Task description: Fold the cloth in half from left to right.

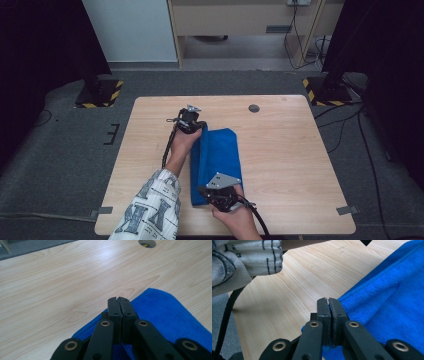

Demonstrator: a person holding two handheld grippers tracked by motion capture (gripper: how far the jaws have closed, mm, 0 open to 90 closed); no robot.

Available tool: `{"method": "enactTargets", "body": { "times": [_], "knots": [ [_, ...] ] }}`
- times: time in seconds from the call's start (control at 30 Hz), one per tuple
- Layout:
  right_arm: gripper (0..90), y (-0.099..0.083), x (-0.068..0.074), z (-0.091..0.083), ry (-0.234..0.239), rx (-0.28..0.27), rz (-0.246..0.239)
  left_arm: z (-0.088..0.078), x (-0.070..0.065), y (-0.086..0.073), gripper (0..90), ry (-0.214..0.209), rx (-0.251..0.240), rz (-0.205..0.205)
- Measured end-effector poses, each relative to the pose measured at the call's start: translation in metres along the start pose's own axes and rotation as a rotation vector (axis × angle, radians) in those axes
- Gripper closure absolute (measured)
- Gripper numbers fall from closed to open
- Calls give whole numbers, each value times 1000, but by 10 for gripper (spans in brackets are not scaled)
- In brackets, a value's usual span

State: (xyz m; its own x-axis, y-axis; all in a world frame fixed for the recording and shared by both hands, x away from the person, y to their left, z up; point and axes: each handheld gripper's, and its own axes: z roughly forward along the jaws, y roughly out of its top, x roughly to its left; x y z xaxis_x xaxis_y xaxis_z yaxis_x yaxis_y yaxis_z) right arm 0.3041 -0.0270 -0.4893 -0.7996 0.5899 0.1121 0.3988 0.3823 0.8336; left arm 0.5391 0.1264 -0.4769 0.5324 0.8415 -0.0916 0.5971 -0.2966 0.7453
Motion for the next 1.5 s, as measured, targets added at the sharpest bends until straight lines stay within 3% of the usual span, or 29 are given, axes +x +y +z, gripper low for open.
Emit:
{"method": "enactTargets", "body": {
  "times": [0.2, 0.7, 0.8, 1.03, 1.23, 1.5],
  "knots": [
    [881, -7, -7, -9, -14, 1, 8, 15, -12, -2, 887, -10, 26, 15],
    [878, -29, -26, -26, -39, 39, 40, 32, -39, 4, 886, -22, 25, 36],
    [878, -30, -28, -28, -43, 40, 39, 33, -41, 6, 886, -7, 21, 40],
    [878, -34, -31, -34, -50, 44, 40, 37, -50, 9, 886, -28, 20, 49],
    [875, -38, -37, -37, -68, 51, 48, 40, -48, 10, 886, -24, 26, 38],
    [873, -39, -37, -39, -54, 53, 58, 43, -51, 9, 884, -38, 36, 45]
  ]
}}
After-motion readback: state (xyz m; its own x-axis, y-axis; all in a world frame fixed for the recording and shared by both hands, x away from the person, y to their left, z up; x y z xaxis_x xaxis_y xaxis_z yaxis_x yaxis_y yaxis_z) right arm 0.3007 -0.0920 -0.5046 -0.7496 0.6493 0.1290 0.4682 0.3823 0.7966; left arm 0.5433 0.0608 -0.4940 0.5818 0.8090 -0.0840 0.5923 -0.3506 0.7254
